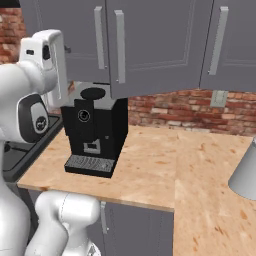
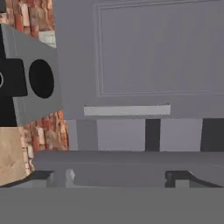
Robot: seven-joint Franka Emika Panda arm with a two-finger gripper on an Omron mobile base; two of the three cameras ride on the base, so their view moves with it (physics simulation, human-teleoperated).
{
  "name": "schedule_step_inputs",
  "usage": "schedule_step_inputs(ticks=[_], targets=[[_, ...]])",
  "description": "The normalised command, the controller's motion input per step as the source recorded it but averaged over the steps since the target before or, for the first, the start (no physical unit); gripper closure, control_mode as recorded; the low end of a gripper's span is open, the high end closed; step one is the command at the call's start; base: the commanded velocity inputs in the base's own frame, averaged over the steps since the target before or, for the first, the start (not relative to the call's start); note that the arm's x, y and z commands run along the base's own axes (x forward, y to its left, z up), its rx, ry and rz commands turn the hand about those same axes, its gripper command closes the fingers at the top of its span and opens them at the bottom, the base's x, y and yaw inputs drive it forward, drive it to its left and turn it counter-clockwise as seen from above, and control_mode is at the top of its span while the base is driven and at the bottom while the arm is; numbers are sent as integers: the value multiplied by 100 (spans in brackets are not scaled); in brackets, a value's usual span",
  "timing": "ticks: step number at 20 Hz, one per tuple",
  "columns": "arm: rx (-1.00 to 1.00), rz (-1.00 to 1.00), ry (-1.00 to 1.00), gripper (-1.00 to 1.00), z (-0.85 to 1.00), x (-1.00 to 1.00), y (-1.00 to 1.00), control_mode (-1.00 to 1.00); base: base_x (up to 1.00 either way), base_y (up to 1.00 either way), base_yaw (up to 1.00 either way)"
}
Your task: Open the cabinet. Pick the spray and place it next to the sink. Then close the cabinet.
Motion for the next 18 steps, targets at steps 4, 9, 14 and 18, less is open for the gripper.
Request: schedule_step_inputs(ticks=[4,9,14,18], targets=[[-10,-21,14,-100,0,26,15,-100,0,0,0],[0,-13,-2,-100,0,11,24,-100,0,0,0],[-2,-17,-16,-100,-11,12,12,-100,0,0,0],[-9,-19,-22,-100,-45,18,0,-100,0,0,0]])
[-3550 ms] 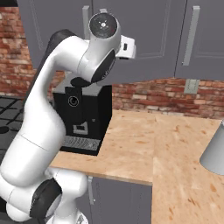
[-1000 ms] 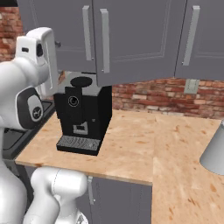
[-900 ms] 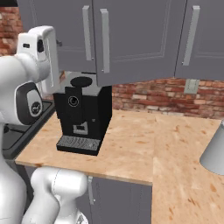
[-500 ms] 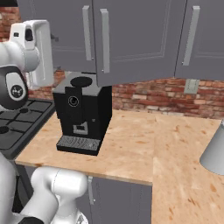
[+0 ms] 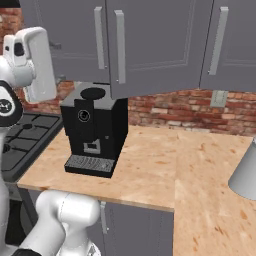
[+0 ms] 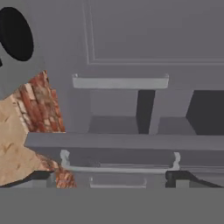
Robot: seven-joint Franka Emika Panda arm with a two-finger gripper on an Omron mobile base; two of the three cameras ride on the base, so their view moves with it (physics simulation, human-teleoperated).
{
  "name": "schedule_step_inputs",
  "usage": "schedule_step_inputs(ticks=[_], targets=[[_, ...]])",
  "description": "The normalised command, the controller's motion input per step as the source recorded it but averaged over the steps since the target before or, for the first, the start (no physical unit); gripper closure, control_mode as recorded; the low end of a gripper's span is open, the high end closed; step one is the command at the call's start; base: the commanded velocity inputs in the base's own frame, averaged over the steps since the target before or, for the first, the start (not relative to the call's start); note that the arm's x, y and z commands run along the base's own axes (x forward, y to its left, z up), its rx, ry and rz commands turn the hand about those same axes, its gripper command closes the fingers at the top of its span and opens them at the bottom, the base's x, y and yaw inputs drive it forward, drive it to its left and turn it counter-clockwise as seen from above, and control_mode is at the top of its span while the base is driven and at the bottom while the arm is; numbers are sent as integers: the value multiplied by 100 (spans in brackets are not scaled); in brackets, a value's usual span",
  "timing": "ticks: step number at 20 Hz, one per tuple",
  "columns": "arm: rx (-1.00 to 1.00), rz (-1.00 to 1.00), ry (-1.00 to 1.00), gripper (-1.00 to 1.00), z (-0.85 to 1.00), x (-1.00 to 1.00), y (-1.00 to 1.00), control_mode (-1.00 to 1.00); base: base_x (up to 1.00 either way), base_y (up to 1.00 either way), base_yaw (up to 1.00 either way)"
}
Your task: Open the cabinet. Pick the spray and place it next to the sink. Then close the cabinet.
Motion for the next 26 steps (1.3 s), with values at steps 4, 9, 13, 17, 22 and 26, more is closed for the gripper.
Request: schedule_step_inputs(ticks=[4,9,13,17,22,26], targets=[[-11,-22,-9,-100,-25,14,0,-100,0,0,0],[-8,-21,0,-100,2,10,-4,-100,0,0,0],[-6,-19,0,-100,7,5,-10,-100,0,0,0],[-2,-6,1,-100,1,26,0,-100,0,0,0],[0,0,0,-100,3,22,0,-100,0,0,0],[0,0,0,-100,0,39,-8,-100,0,0,0]])
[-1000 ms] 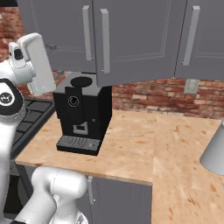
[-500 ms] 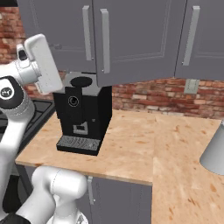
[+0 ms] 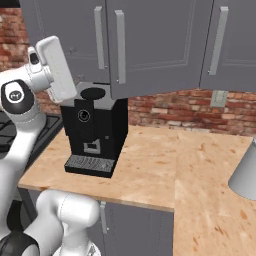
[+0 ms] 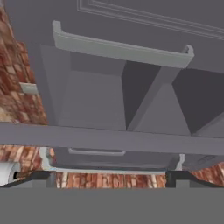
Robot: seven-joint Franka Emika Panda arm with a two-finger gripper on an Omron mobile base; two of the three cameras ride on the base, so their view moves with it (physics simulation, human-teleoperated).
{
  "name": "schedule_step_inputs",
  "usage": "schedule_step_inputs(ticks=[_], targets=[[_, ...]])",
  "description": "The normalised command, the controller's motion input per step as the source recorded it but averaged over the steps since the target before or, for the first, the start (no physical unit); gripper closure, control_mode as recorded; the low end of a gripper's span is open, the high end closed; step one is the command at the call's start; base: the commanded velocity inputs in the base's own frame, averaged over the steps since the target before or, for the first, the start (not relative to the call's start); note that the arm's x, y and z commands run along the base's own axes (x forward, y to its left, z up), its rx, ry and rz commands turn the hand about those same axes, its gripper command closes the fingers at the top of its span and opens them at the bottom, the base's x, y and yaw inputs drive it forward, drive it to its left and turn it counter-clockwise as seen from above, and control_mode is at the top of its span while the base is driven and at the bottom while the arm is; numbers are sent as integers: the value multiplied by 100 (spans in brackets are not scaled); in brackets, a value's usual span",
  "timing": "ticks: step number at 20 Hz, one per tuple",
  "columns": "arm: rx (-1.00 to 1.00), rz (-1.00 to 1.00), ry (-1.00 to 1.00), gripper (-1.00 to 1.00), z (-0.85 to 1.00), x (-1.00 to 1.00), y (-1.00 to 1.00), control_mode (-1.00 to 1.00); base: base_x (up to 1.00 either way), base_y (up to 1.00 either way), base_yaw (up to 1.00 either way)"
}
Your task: Open the cabinet. Pick the spray and place it next to the sink. Then close the cabinet.
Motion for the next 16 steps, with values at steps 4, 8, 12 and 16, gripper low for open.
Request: schedule_step_inputs(ticks=[4,8,12,16], targets=[[0,-4,0,-100,0,34,-24,-100,0,0,0],[0,-4,0,-100,0,37,-27,-100,0,0,0],[0,-3,0,-100,0,27,-26,-100,0,0,0],[0,0,0,-100,0,35,-13,-100,0,0,0]])
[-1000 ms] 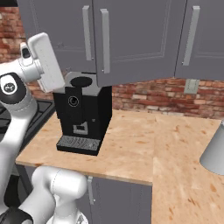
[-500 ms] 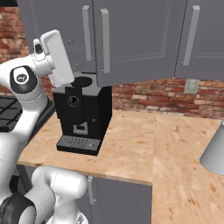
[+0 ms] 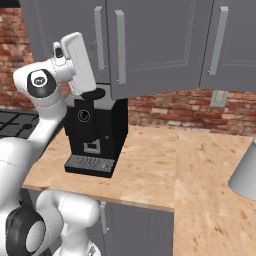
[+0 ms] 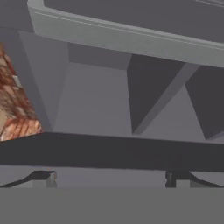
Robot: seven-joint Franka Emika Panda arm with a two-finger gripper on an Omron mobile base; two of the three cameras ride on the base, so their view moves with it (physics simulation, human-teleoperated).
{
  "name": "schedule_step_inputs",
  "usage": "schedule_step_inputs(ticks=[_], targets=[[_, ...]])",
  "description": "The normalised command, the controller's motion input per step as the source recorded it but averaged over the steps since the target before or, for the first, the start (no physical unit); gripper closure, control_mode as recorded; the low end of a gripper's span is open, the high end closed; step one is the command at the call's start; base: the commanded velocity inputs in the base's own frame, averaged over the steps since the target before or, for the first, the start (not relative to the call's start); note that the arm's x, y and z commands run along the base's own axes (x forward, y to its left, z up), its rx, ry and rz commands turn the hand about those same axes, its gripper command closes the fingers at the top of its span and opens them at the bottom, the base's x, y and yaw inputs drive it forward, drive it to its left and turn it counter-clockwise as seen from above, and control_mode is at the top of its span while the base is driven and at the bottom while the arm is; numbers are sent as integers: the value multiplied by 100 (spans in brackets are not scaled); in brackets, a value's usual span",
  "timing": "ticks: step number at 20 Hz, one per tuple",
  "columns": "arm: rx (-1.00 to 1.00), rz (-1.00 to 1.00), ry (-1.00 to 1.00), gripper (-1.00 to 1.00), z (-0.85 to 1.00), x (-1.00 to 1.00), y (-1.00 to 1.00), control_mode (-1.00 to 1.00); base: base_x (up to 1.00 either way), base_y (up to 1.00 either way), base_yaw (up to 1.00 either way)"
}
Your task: Open the cabinet. Pick the spray and place it next to the sink. Then close the cabinet.
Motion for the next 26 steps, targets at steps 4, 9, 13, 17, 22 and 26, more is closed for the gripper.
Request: schedule_step_inputs(ticks=[4,9,13,17,22,26], targets=[[0,0,-1,-100,0,21,0,-100,0,0,0],[0,0,-1,-100,0,20,0,-100,0,0,0],[0,-1,0,-100,0,15,-12,-100,0,0,0],[0,-7,0,-100,0,10,-13,-100,0,0,0],[0,-4,0,-100,3,7,0,-100,0,0,0],[0,-2,0,-100,4,11,0,-100,0,0,0]])
